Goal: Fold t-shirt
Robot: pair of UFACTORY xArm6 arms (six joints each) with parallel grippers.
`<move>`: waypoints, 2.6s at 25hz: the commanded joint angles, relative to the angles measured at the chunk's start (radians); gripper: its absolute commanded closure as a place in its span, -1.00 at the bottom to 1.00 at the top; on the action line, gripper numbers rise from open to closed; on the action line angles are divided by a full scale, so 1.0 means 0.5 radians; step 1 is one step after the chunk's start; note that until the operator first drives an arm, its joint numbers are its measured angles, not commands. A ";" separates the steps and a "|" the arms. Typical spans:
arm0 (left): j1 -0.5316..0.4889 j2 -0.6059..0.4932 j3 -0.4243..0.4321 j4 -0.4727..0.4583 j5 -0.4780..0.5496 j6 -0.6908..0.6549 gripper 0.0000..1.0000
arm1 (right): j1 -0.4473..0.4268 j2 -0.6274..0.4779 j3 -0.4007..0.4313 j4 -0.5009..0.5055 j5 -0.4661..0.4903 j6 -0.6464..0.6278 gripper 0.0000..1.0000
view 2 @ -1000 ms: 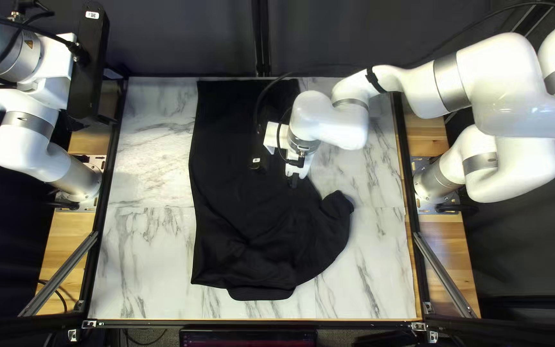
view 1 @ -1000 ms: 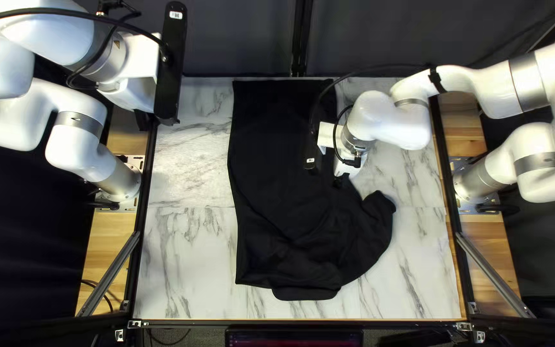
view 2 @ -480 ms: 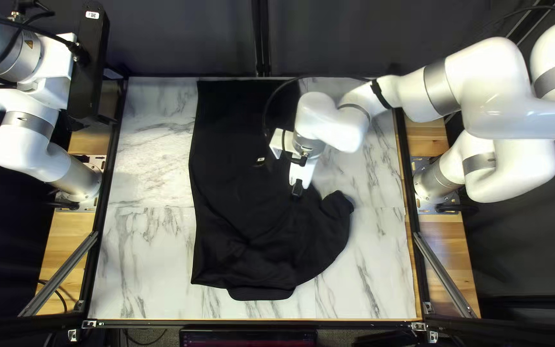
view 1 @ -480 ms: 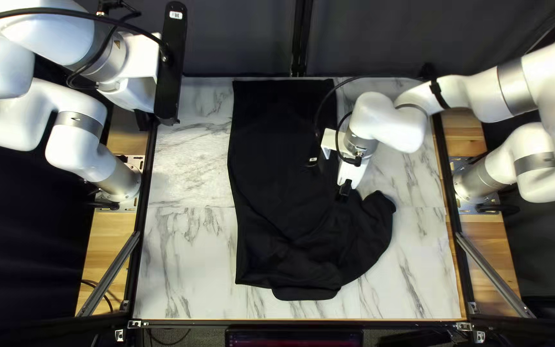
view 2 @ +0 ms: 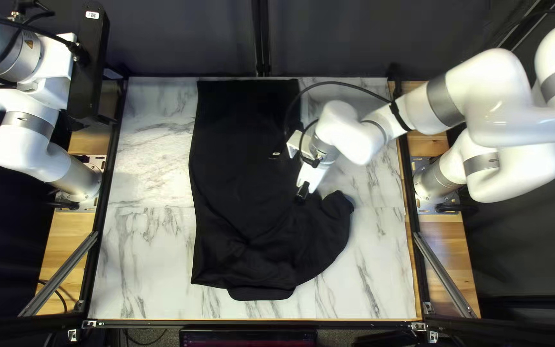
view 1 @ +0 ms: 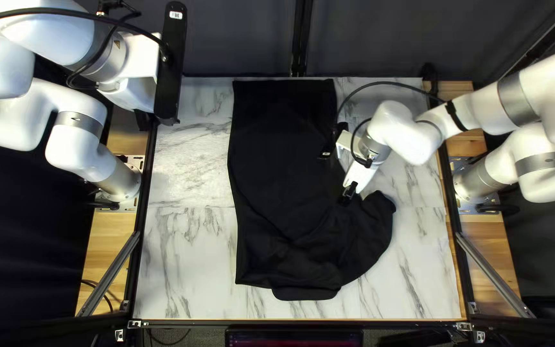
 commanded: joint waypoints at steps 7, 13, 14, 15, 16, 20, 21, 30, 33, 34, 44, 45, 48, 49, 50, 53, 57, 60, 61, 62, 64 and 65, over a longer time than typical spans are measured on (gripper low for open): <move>0.000 0.000 0.000 0.000 0.000 0.000 -1.00 | 0.067 0.040 0.032 -0.166 -0.082 0.202 -1.00; 0.000 0.000 0.000 0.000 0.000 0.000 -1.00 | 0.026 0.059 0.037 -0.170 -0.062 0.188 -1.00; 0.000 0.000 0.000 0.000 0.000 0.000 -1.00 | 0.021 0.082 0.023 -0.147 -0.060 0.162 -1.00; 0.000 0.000 0.000 0.000 0.000 0.000 -1.00 | 0.019 0.094 0.015 -0.135 -0.059 0.148 -1.00; 0.000 0.000 0.000 0.000 0.000 0.000 -1.00 | 0.016 0.116 0.003 -0.109 -0.056 0.120 -1.00; 0.000 0.000 0.000 0.000 0.000 0.000 -1.00 | 0.013 0.131 -0.003 -0.078 -0.046 0.088 -0.75; 0.000 0.000 0.000 0.000 0.000 0.000 -1.00 | 0.010 0.136 -0.007 -0.082 -0.040 0.092 -0.59; 0.000 0.000 0.000 0.000 0.000 0.000 -1.00 | 0.005 0.153 -0.019 -0.131 -0.021 0.138 0.86; 0.000 0.000 0.000 0.000 0.000 0.000 -1.00 | 0.004 0.146 -0.013 -0.136 -0.021 0.142 0.93; 0.000 0.000 0.000 0.000 0.000 0.000 -1.00 | 0.006 0.140 -0.015 -0.156 -0.018 0.165 0.94; 0.000 0.000 0.000 0.000 0.000 0.000 -1.00 | 0.001 0.013 -0.178 -0.736 0.161 0.718 0.95; 0.000 0.000 0.000 0.000 0.000 0.000 -1.00 | 0.002 0.013 -0.212 -0.784 0.190 0.763 0.95; 0.000 0.000 0.000 0.000 0.000 0.000 -1.00 | 0.023 0.050 -0.397 -0.958 0.328 0.938 0.95; 0.000 0.000 0.000 0.000 0.000 0.000 -1.00 | 0.032 0.071 -0.456 -0.991 0.365 0.977 0.95; 0.000 0.000 0.000 0.000 0.000 0.000 -1.00 | 0.036 0.086 -0.491 -1.006 0.385 0.994 0.94; 0.000 0.000 0.000 0.000 0.000 0.000 -1.00 | 0.045 0.180 -0.671 -1.056 0.486 1.043 0.92; 0.000 0.000 0.000 0.000 0.000 0.000 -1.00 | 0.003 0.347 -0.885 -1.032 0.574 0.964 0.77; 0.000 0.000 0.000 0.000 0.000 0.000 -1.00 | -0.048 0.523 -1.059 -0.981 0.626 0.834 0.67; 0.000 0.000 0.000 0.000 0.000 0.000 -1.00 | -0.067 0.589 -1.126 -0.968 0.648 0.787 0.72; 0.000 0.000 0.000 0.000 0.000 0.000 -1.00 | -0.080 0.631 -1.165 -0.958 0.658 0.757 0.71; 0.000 0.000 0.000 0.000 0.000 0.000 -1.00 | -0.117 0.747 -1.264 -0.926 0.683 0.655 0.65; 0.000 0.000 0.000 0.000 0.000 0.000 -1.00 | -0.126 0.780 -1.291 -0.915 0.688 0.626 0.64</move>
